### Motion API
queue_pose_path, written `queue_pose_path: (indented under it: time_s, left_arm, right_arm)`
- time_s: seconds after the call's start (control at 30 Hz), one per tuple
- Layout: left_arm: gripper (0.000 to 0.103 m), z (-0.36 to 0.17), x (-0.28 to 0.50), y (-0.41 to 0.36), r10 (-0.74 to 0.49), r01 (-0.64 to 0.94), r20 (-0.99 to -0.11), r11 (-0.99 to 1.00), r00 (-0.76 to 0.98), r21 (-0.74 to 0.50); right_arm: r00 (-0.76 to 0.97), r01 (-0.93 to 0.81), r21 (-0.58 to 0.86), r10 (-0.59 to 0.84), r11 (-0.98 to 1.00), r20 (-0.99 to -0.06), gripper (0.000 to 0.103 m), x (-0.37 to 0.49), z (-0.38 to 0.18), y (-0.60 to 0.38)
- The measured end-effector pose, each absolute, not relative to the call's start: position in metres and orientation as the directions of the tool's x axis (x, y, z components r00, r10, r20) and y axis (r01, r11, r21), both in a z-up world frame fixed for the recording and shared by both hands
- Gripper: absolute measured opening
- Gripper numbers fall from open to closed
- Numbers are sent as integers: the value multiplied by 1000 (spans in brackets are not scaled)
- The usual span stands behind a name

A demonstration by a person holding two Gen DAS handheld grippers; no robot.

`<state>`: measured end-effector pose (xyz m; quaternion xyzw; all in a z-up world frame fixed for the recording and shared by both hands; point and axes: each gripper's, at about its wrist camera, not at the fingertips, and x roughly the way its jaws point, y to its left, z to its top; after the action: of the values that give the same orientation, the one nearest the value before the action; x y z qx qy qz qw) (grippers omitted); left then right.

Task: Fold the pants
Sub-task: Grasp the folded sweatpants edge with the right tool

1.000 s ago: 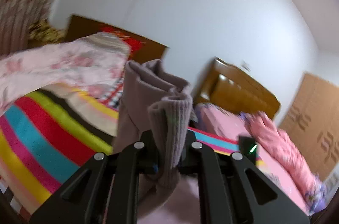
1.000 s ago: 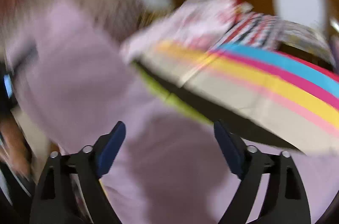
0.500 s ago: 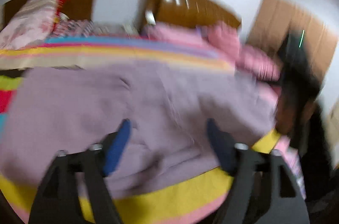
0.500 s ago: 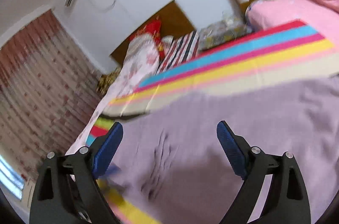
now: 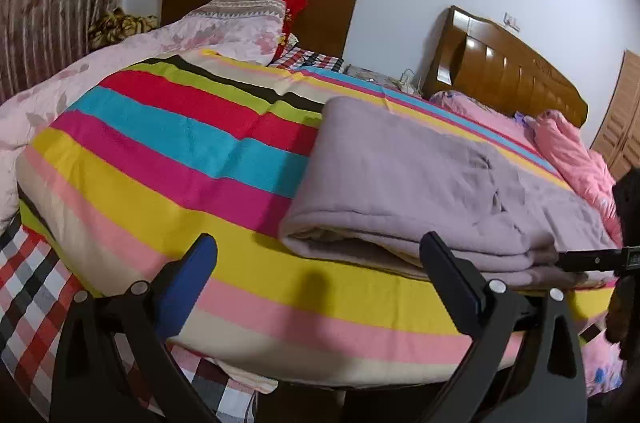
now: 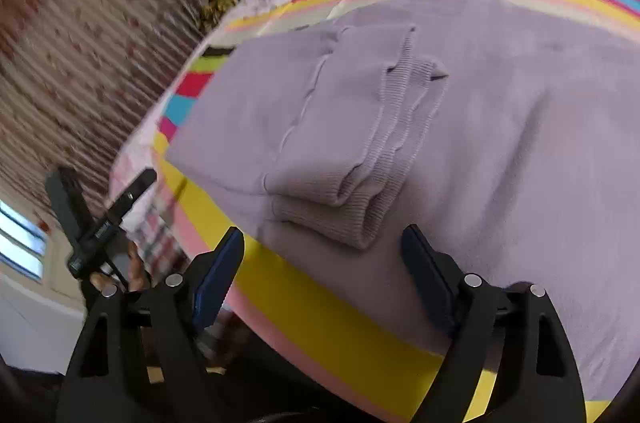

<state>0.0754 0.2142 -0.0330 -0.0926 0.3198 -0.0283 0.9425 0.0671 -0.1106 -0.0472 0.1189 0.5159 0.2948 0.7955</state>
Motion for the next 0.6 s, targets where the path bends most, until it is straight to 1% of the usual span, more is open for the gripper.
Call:
queue_pose_path:
  time_s: [0.13,0.27,0.33,0.4,0.47,0.5,0.6]
  left_arm:
    - [101,-42,79,203,-103,16,-596,989,796,-150]
    - [101,-49,78,200,-117,35,-603,989,789,-145]
    - [101,-49,79,198,-106,37,-604,991,790,-127]
    - [101,-48,77,200,-92,33,-599,994,796,-109]
    - [101,-48,75,203,-83,25,-595,994,800,-105]
    - [101,-47,76,206,-84,25,-594,994,800,-107]
    - [101,-48,80,209,-77,21,-600,995,796,-100]
  right_arm:
    - [285,-327,491,579,808,-764,81,78,-47,-99]
    - [304,-274,532,597,801,-742,81,90,-48,-108]
    - [309,-247,564,616,788,-725,73,93,-49,-113]
    - [312,-228,578,622,783,-719,56,95,-50,-119]
    - [305,-197,632,660,749,-687,46,95,-55,-129]
    - [303,-184,653,674,735,-673,44,96,-57,-132]
    - [306,-158,683,693,713,-653,42,99,-60,-138]
